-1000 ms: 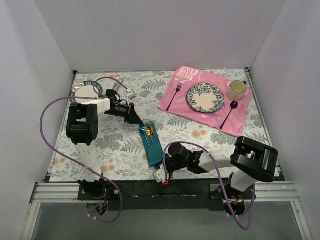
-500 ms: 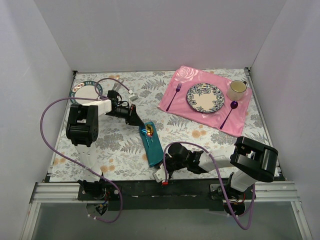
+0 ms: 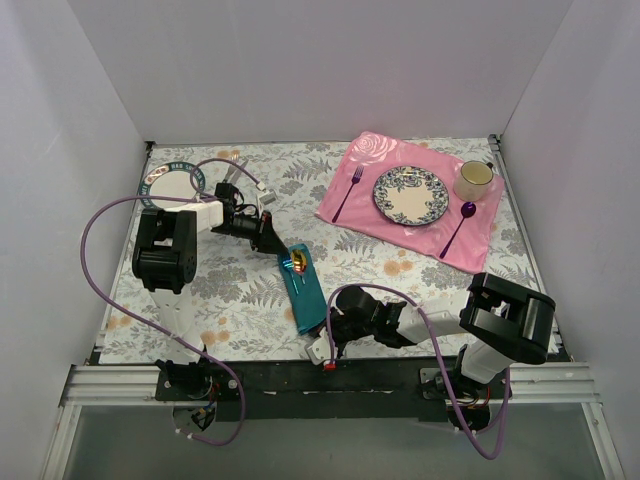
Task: Fold the napkin into a case and place the utensils inside
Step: Insert the fork into the folded napkin.
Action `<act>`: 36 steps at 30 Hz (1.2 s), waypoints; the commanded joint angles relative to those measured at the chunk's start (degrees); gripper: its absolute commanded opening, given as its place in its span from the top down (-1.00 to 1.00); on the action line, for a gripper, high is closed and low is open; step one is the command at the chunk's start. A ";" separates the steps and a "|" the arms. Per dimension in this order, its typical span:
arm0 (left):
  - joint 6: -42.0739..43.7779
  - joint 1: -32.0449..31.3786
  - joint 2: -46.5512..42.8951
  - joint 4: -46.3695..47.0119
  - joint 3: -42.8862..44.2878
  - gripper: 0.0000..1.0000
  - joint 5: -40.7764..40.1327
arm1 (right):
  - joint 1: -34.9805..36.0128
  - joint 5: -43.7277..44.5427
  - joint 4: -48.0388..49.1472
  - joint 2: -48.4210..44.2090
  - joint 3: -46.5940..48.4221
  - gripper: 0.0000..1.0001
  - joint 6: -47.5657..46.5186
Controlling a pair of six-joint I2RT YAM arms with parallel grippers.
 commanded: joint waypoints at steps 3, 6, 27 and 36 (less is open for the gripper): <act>0.90 -0.55 -2.92 0.64 -0.87 0.98 -1.29 | -0.22 1.46 0.45 0.70 0.84 0.97 0.34; 0.72 -0.55 -2.39 0.82 -0.78 0.96 -1.56 | -0.31 1.46 0.45 0.79 0.84 0.97 0.34; -2.27 -1.34 -7.57 5.56 -1.31 0.35 -4.98 | -0.22 1.02 0.45 0.62 0.75 0.97 -0.18; -1.39 -2.31 -12.57 8.46 -3.59 0.20 -8.58 | -0.22 1.02 0.62 0.62 0.84 0.97 -0.18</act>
